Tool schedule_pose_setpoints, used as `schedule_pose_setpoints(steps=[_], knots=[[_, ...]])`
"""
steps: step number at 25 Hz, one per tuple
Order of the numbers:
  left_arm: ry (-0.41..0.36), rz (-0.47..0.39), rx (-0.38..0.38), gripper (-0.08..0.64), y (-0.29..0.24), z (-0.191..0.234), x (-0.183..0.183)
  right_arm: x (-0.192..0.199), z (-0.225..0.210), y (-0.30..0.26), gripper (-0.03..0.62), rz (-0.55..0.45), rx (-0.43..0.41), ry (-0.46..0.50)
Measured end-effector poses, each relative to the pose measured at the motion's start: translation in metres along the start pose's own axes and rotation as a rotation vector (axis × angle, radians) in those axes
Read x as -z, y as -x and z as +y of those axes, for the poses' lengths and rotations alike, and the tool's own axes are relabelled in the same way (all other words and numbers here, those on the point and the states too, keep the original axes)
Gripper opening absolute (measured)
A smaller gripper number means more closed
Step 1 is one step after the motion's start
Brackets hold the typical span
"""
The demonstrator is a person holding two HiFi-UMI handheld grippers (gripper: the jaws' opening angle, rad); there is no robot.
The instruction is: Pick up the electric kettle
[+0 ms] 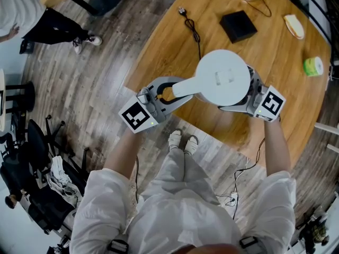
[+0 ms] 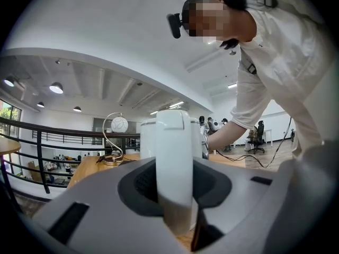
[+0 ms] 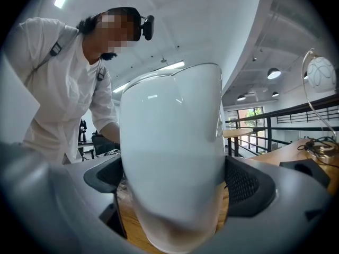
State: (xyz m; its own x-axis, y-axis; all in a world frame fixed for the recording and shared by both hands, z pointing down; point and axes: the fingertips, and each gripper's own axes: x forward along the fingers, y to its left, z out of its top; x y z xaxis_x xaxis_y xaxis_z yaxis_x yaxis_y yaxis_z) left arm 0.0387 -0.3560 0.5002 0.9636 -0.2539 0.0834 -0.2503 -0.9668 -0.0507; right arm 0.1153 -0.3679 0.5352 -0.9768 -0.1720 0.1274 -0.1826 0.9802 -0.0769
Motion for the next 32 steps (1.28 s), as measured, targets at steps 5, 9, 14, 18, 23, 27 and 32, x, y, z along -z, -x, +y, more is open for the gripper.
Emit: schedule_pose_setpoints(steps=[5, 9, 14, 18, 23, 27, 32], knots=[[0.018, -0.005, 0.005, 0.111, 0.001, 0.001, 0.001, 0.001, 0.002, -0.001, 0.572, 0.004, 0.013, 0.009], [0.034, -0.011, 0.025, 0.110, 0.000, 0.002, 0.000, 0.001, 0.002, 0.000, 0.572, 0.001, 0.040, -0.001], [0.046, -0.013, 0.060, 0.110, -0.001, 0.005, 0.000, 0.000, 0.001, 0.000, 0.572, -0.017, 0.075, -0.016], [0.033, -0.021, 0.081, 0.110, -0.002, 0.007, -0.005, -0.002, 0.001, 0.000, 0.572, -0.017, 0.093, -0.024], [0.025, -0.041, 0.095, 0.110, -0.002, 0.004, -0.020, -0.019, 0.006, 0.004, 0.574, -0.027, 0.118, -0.008], [0.012, -0.062, 0.101, 0.110, -0.001, 0.011, -0.040, -0.042, 0.003, 0.006, 0.576, -0.029, 0.138, 0.016], [-0.012, -0.071, 0.114, 0.110, 0.001, 0.004, -0.071, -0.070, 0.012, 0.014, 0.577, -0.027, 0.159, 0.038]])
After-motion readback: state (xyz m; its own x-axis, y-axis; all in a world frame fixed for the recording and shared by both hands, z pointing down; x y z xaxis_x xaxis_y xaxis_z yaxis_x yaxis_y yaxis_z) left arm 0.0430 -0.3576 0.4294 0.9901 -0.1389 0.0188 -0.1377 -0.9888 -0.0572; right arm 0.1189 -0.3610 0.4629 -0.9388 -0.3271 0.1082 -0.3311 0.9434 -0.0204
